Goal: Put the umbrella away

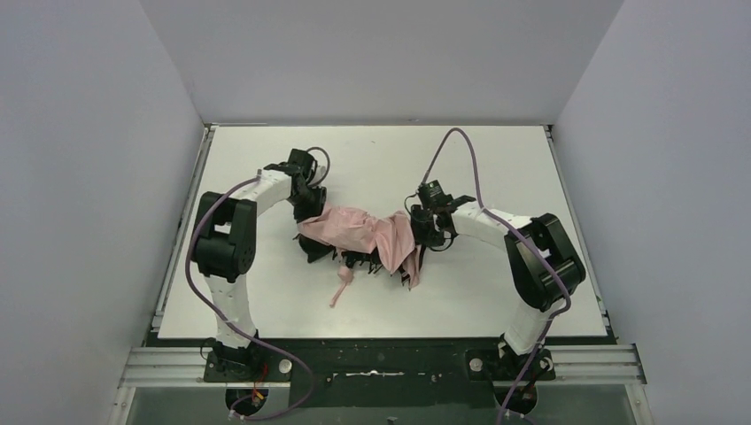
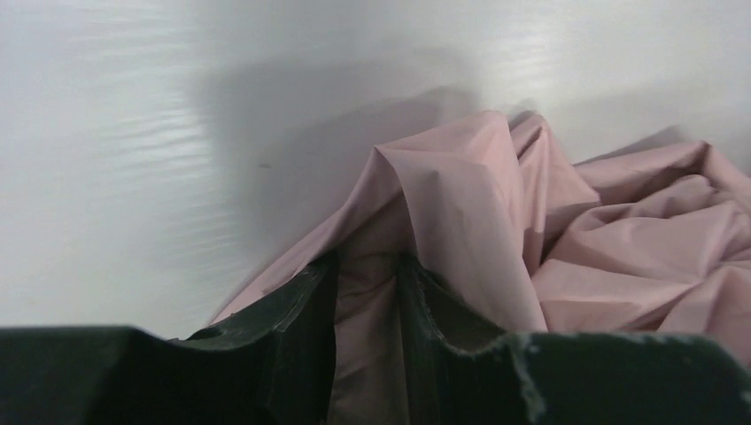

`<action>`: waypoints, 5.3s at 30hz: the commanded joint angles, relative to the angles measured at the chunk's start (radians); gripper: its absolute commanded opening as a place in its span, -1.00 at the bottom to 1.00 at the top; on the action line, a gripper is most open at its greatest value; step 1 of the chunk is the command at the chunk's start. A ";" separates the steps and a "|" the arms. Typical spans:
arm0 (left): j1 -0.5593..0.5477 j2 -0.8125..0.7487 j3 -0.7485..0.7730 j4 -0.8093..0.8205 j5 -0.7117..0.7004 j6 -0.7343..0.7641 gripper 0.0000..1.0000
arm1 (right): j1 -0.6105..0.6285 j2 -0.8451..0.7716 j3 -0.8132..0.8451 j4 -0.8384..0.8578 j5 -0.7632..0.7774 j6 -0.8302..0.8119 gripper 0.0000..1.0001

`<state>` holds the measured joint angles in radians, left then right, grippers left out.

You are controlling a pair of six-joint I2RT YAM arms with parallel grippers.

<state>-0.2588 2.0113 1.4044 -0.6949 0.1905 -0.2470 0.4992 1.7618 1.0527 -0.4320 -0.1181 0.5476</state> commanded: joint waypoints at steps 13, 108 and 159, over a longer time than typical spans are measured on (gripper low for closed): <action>-0.357 -0.116 -0.190 0.339 0.167 -0.249 -0.56 | 0.153 -0.015 -0.048 0.267 -0.048 0.365 -0.27; -0.374 -0.026 0.234 -0.024 0.110 0.299 -0.08 | 0.299 -0.565 -0.431 0.273 0.113 0.437 -0.21; -0.496 -0.274 -0.395 0.513 -0.061 -0.250 -0.51 | -0.179 -0.123 -0.101 0.096 -0.205 -0.004 -0.31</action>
<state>-0.7773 1.7050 0.9264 -0.2279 0.1207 -0.5171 0.2905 1.6497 0.9771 -0.4145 -0.2436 0.4900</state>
